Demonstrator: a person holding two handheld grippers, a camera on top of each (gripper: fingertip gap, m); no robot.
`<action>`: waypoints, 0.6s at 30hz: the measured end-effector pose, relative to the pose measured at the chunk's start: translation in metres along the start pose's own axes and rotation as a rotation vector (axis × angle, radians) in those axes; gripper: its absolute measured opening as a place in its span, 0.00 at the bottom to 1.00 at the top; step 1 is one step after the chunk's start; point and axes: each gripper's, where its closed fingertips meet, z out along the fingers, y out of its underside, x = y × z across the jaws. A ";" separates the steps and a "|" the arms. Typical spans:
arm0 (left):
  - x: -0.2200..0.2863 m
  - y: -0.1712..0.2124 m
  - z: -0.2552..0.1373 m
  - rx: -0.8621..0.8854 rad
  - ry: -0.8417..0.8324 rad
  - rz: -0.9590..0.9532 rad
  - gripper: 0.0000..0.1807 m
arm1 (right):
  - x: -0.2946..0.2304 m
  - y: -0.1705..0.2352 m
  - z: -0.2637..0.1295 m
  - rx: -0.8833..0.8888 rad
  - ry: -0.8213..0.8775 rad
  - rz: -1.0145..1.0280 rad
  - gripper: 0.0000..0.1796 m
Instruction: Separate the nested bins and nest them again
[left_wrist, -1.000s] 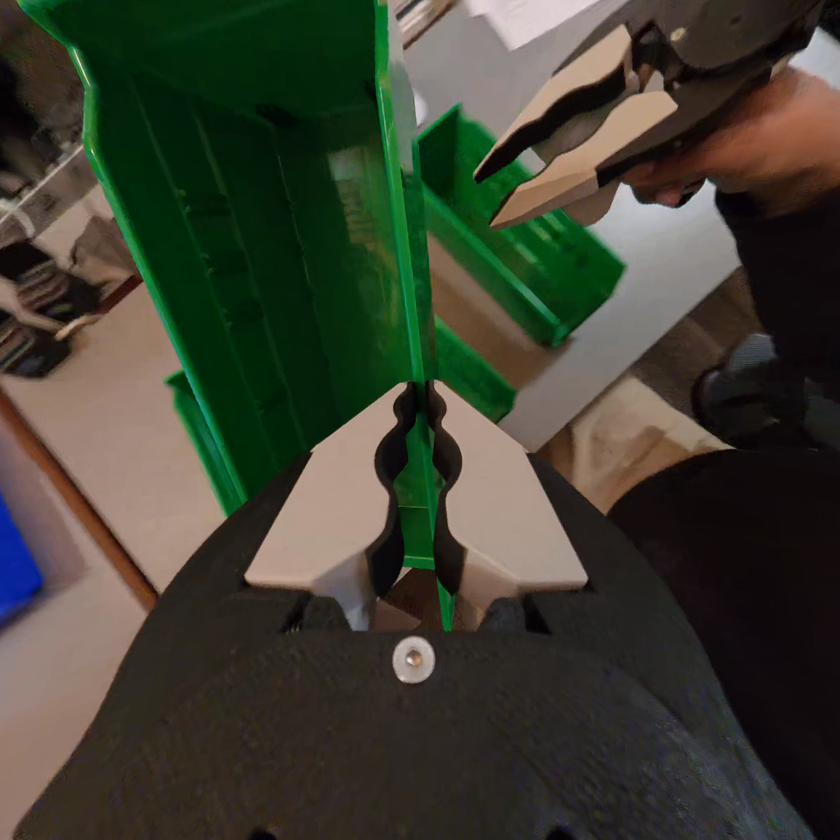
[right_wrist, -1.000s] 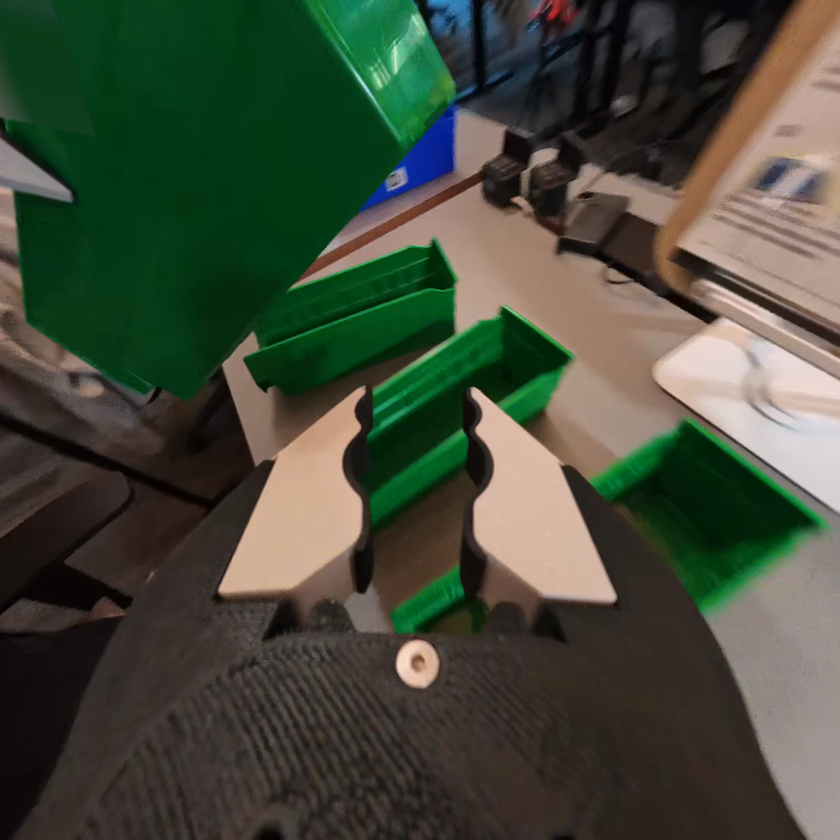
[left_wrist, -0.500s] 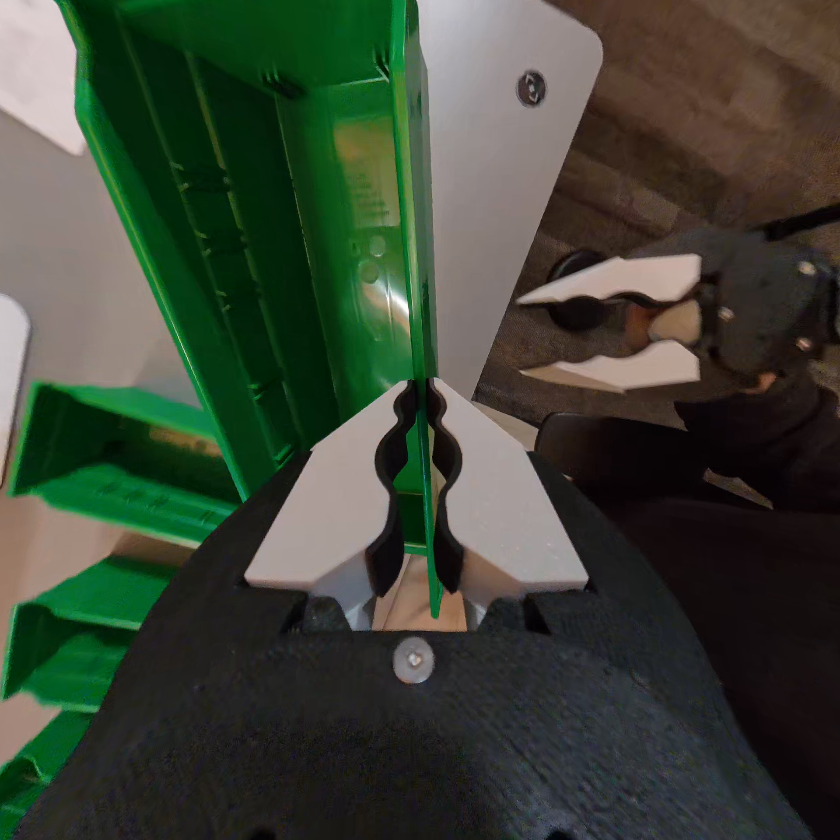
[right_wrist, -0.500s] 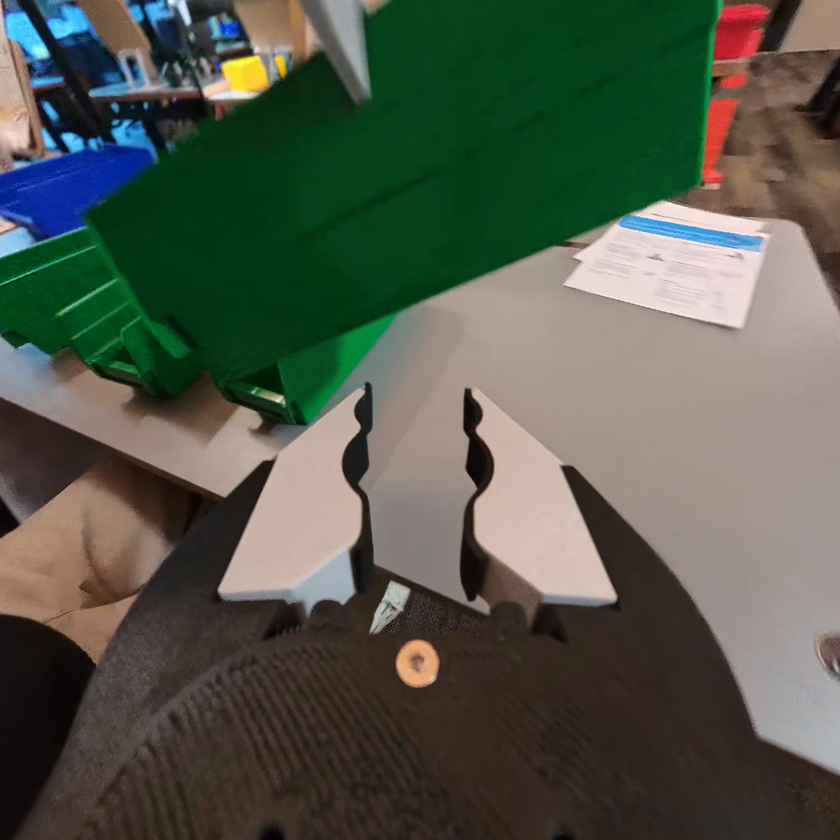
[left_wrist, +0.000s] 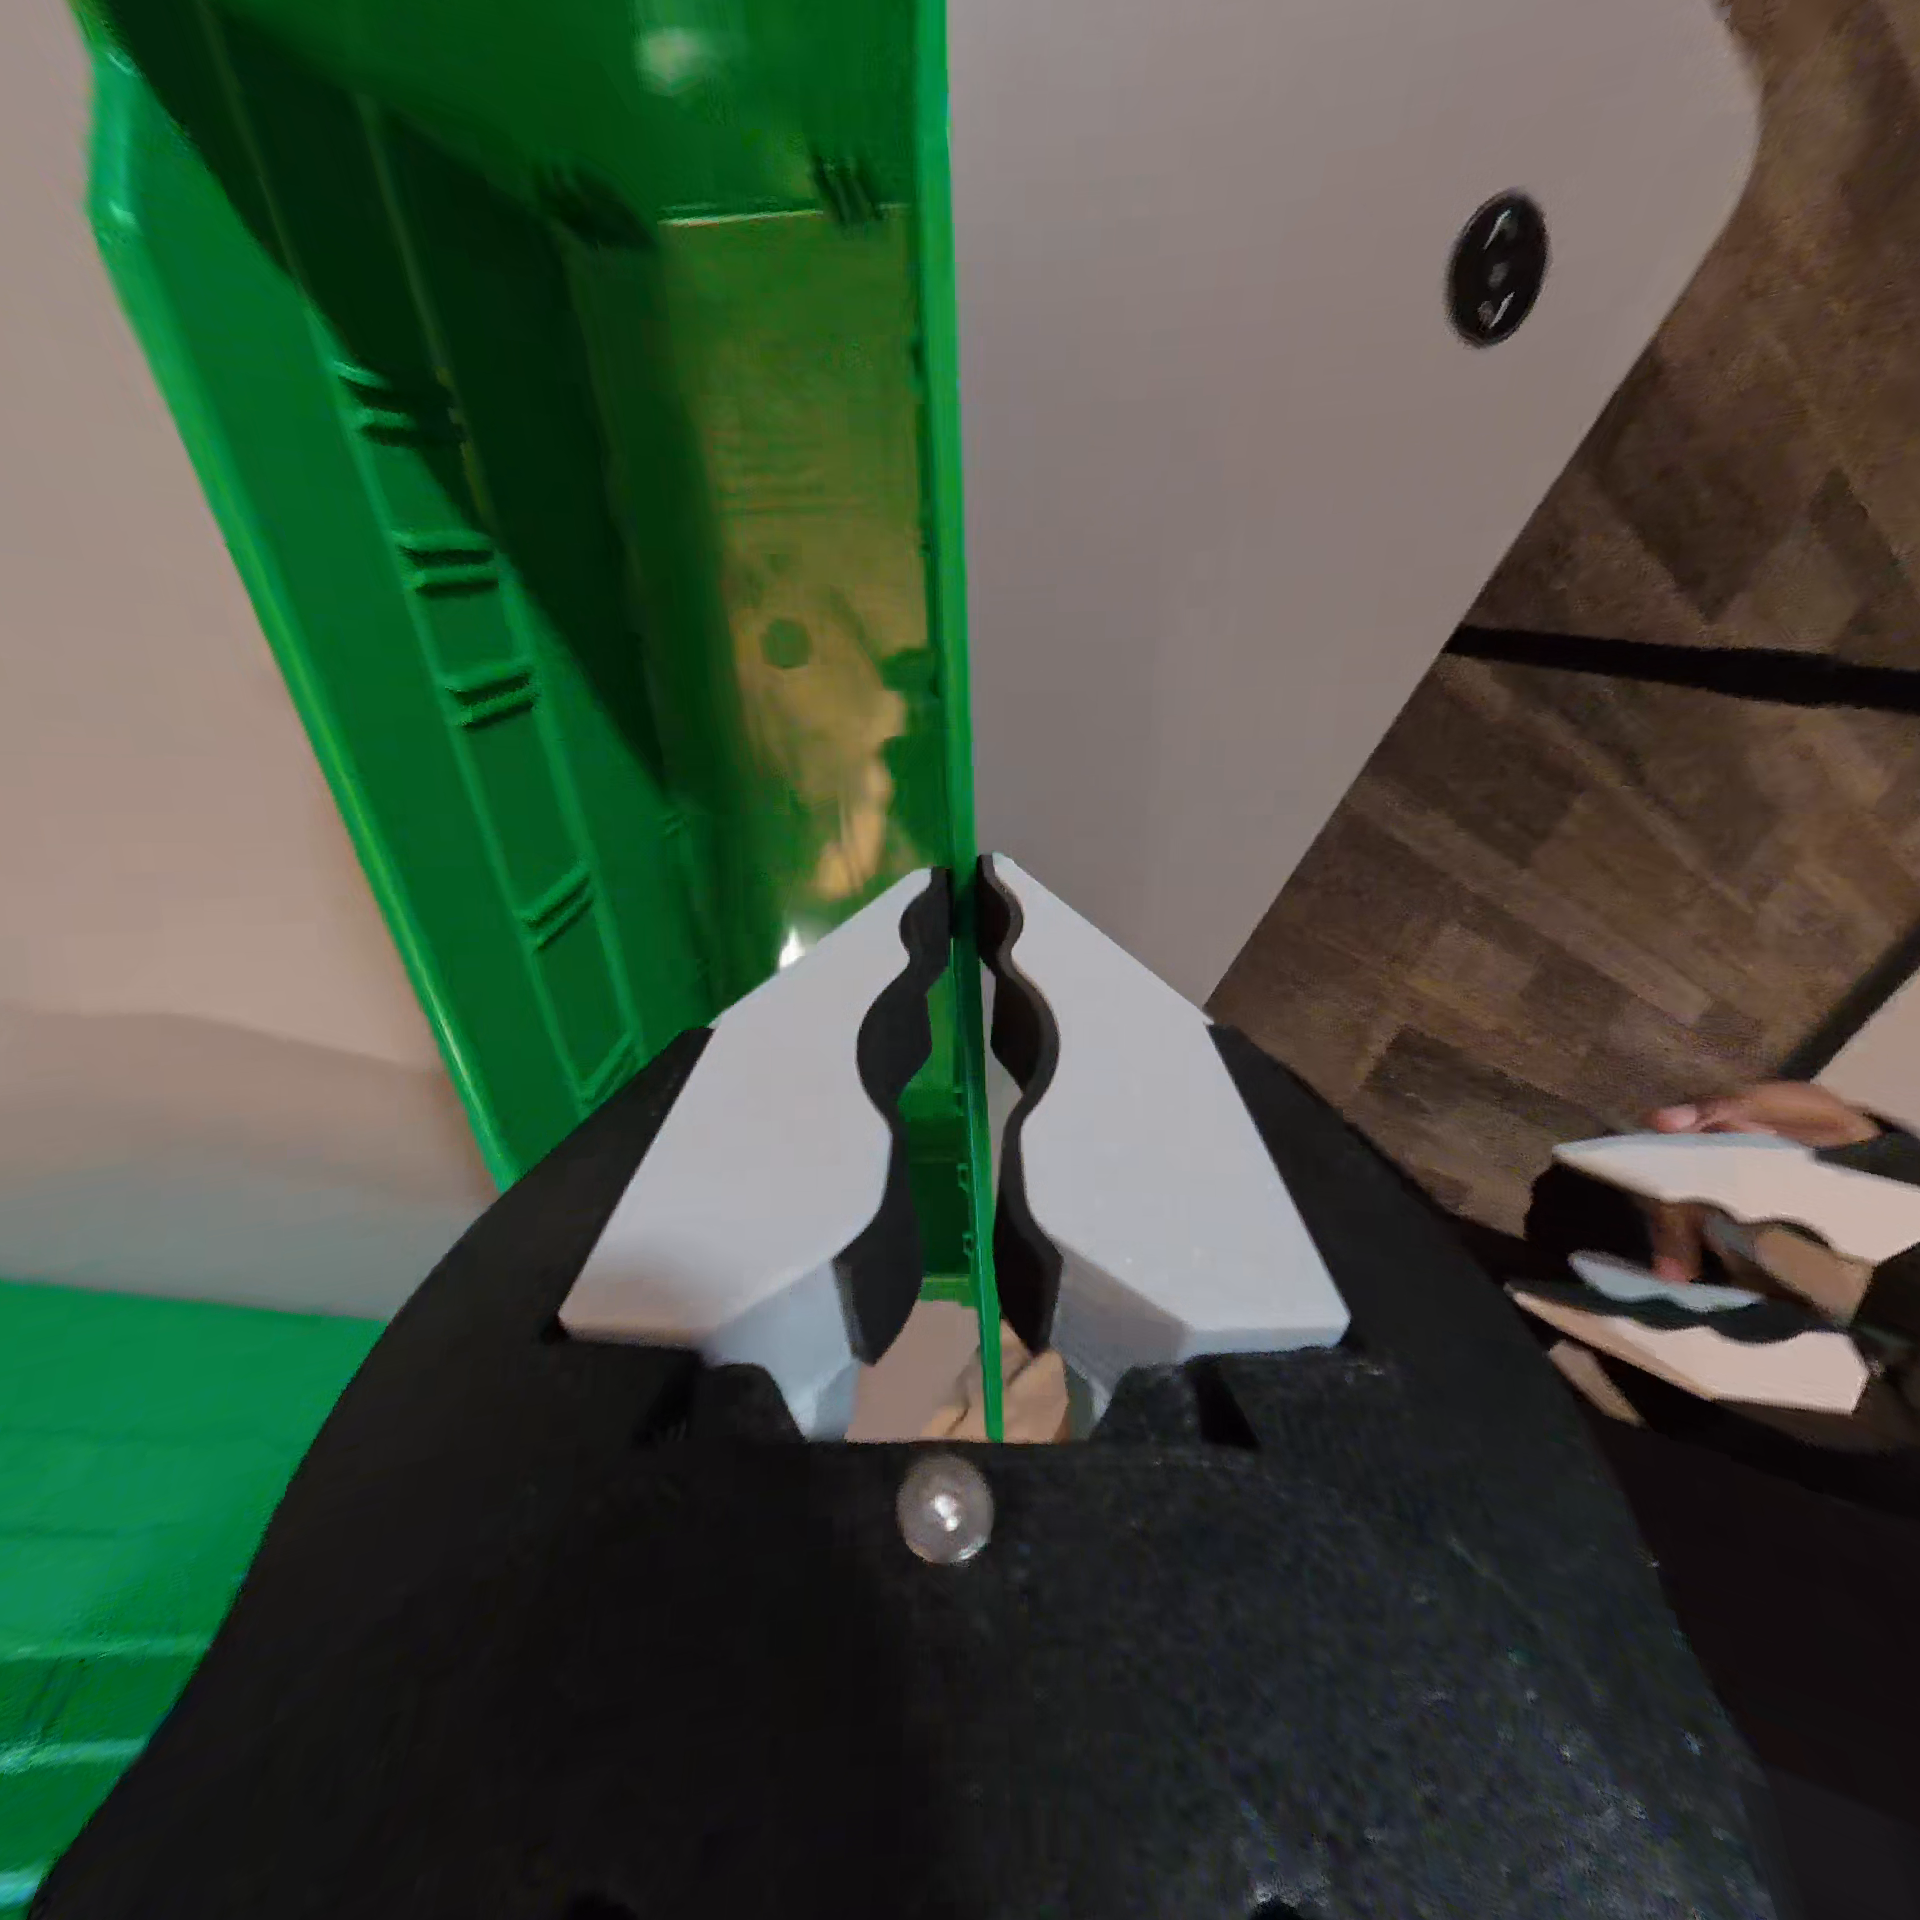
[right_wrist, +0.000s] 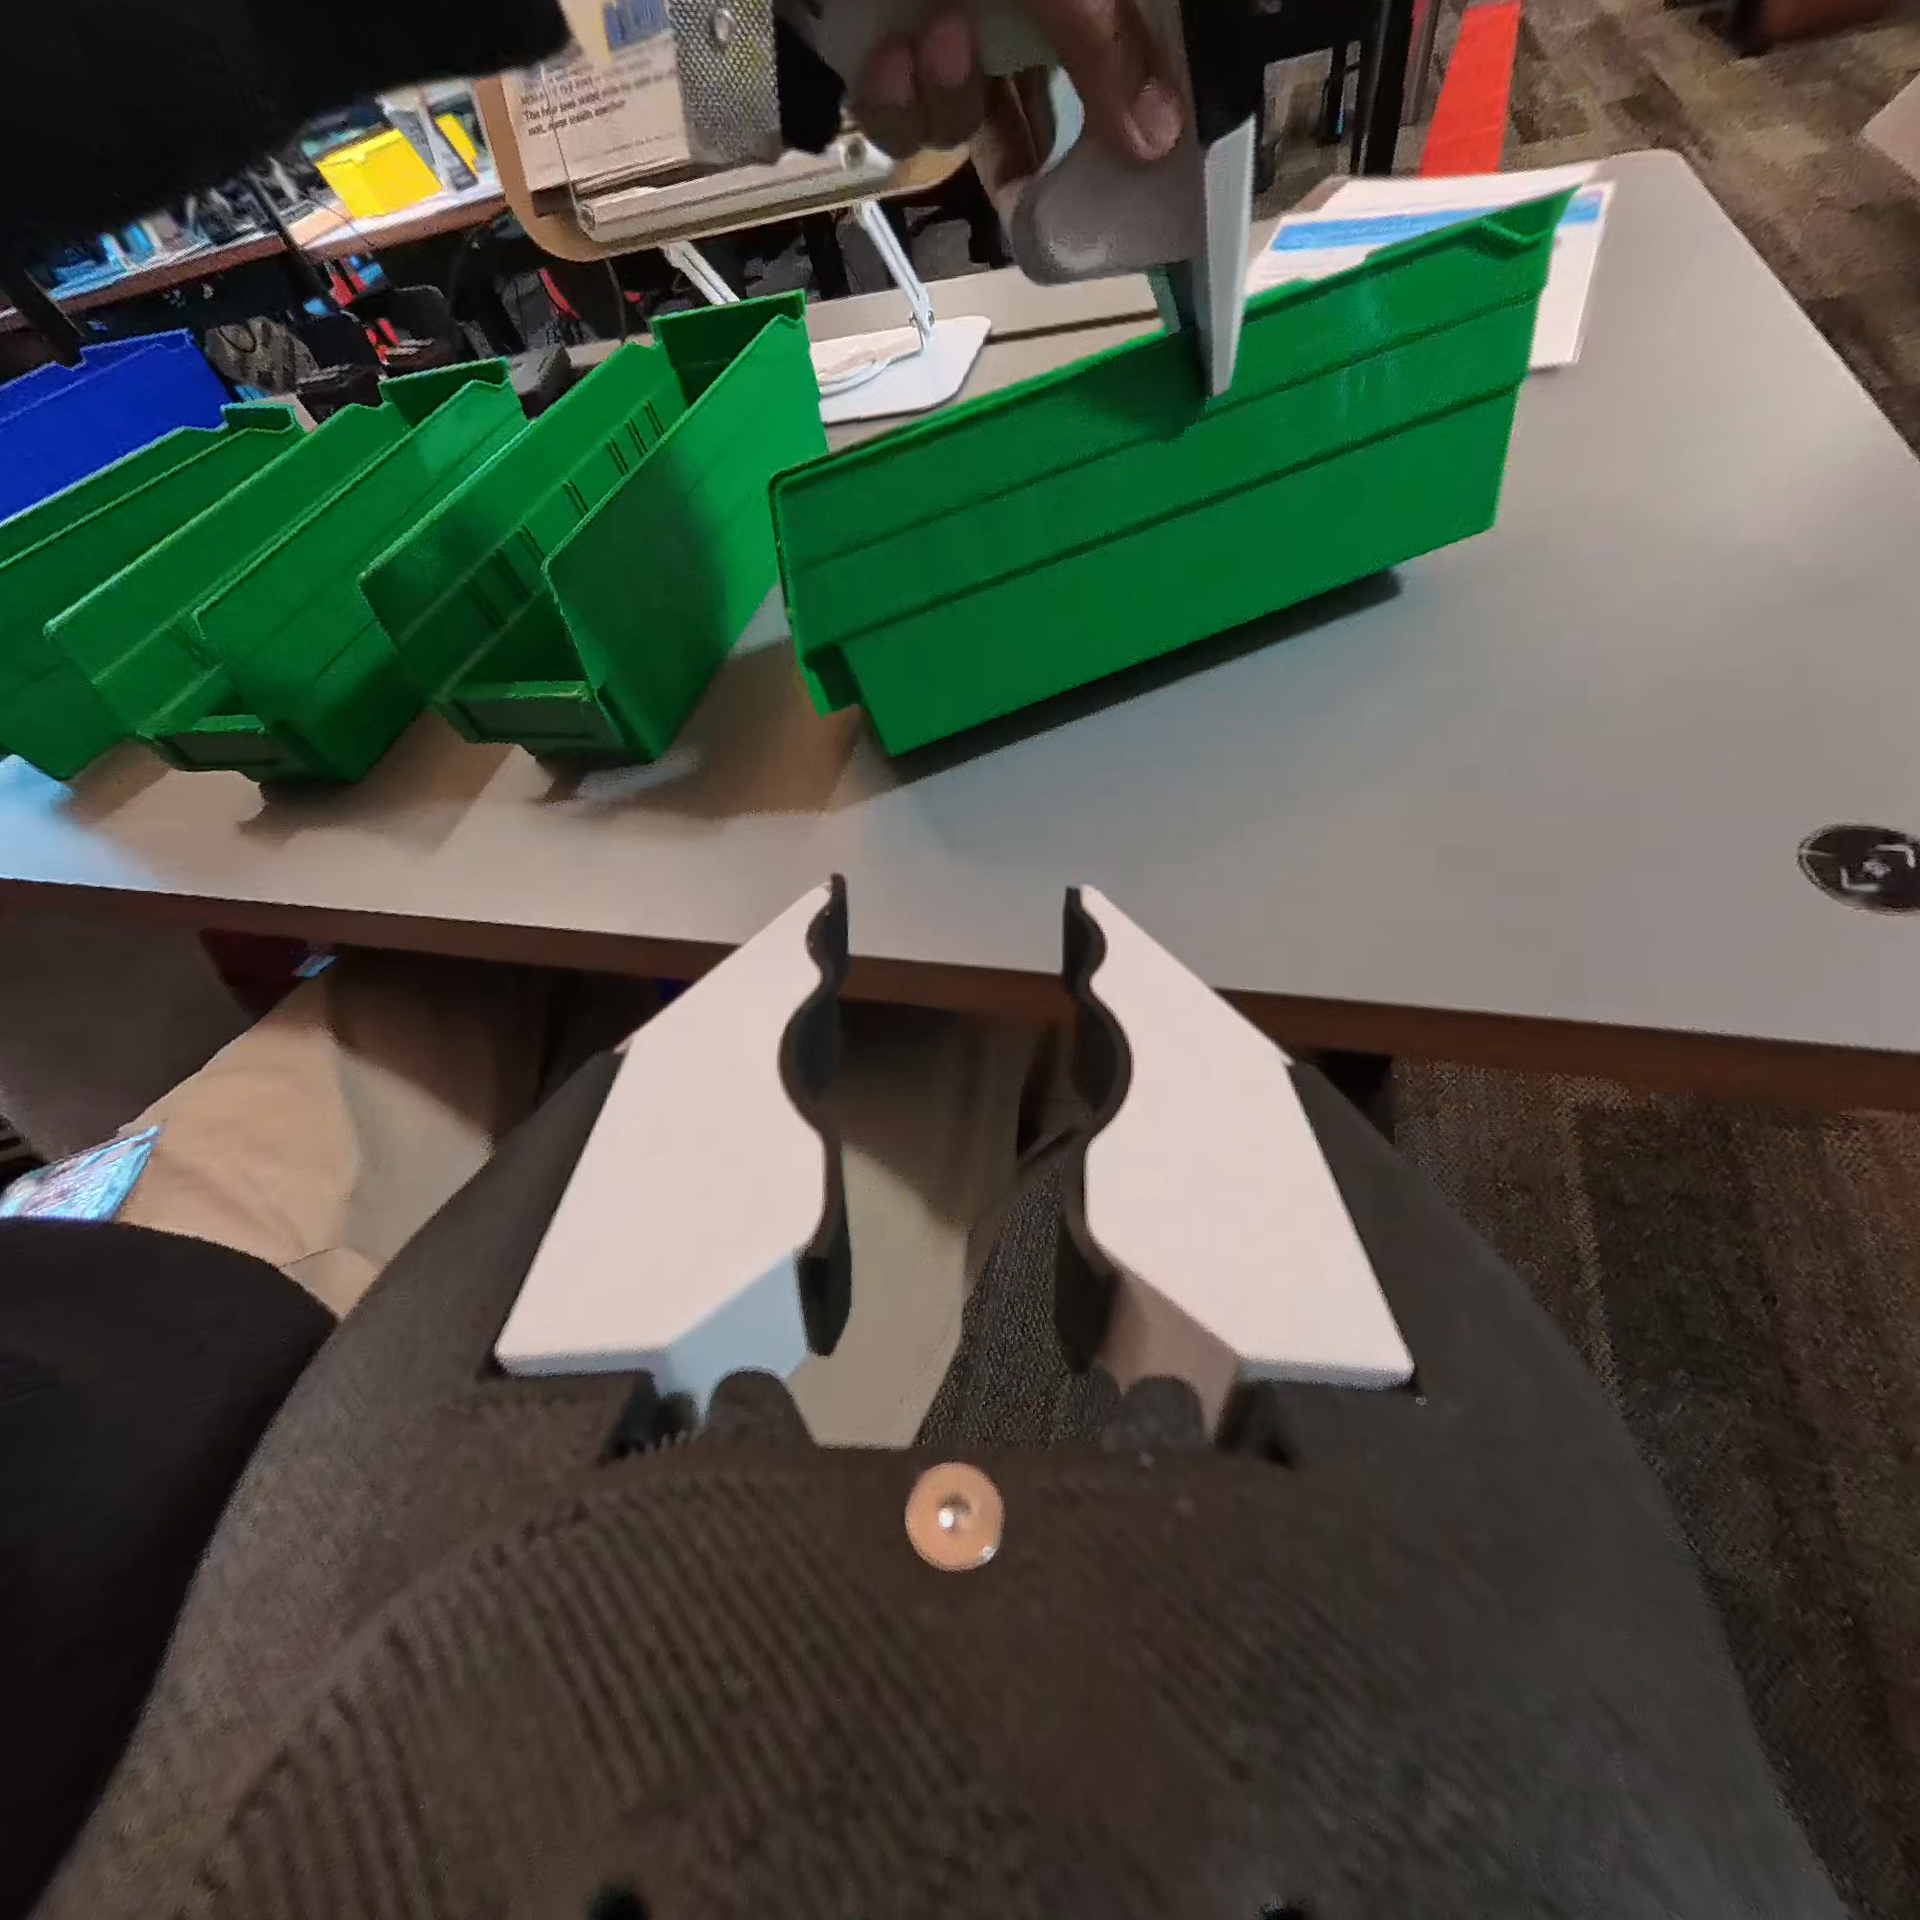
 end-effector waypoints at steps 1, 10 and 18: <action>0.002 -0.003 0.003 0.019 0.012 -0.004 0.04 | -0.001 0.003 -0.004 -0.001 0.005 0.003 0.23; 0.021 0.017 0.000 0.076 -0.031 0.053 0.33 | -0.040 -0.010 -0.012 -0.010 0.014 -0.097 0.26; 0.049 0.129 -0.122 0.548 -0.026 0.309 0.35 | -0.093 -0.045 0.041 0.062 0.053 -0.273 0.46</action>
